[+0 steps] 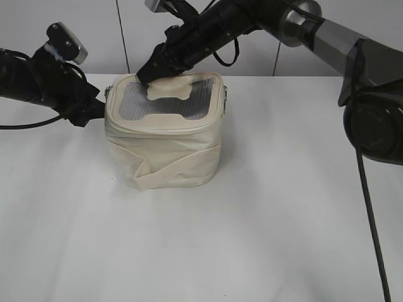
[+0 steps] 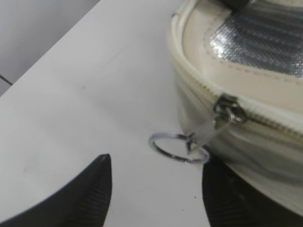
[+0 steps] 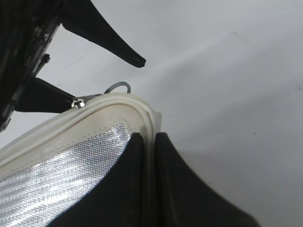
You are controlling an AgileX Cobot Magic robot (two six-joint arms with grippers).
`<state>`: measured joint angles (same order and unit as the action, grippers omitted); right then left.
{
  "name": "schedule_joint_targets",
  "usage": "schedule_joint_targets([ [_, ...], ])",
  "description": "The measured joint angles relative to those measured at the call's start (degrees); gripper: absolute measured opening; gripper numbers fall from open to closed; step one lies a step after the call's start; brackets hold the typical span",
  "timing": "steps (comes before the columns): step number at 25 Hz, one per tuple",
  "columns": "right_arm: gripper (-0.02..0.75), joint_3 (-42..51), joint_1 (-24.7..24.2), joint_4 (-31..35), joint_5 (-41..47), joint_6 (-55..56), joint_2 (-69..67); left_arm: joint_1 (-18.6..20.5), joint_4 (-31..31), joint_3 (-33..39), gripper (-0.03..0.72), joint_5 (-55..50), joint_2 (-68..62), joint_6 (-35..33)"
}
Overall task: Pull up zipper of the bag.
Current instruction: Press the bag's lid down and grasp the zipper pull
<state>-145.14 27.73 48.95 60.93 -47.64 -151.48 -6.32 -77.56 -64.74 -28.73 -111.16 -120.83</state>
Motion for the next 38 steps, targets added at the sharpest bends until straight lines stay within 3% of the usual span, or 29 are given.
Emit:
schedule_joint_targets([
  [16,0.044,0.0,0.0,0.0,0.0,0.0,0.0,-0.05,-8.48,0.0,0.468,2.16,0.0,0.1],
  [24,0.044,0.0,0.0,0.04,0.05,0.0,0.0,-0.05,-7.43,0.0,0.44,1.1,0.0,0.16],
  [27,0.044,0.0,0.0,0.04,0.05,0.0,0.0,-0.05,-7.01,0.0,0.355,0.28,0.0,0.16],
  [32,0.044,0.0,0.0,0.04,0.05,0.0,0.0,-0.17,-6.84,0.0,0.056,-1.29,0.0,0.16],
  [34,0.044,0.0,0.0,0.04,0.05,0.0,0.0,-0.24,-6.66,0.0,0.003,-1.55,0.0,0.16],
  [38,0.044,0.0,0.0,0.04,0.05,0.21,0.0,-0.24,-1.56,0.0,-0.003,-1.51,0.0,4.91],
])
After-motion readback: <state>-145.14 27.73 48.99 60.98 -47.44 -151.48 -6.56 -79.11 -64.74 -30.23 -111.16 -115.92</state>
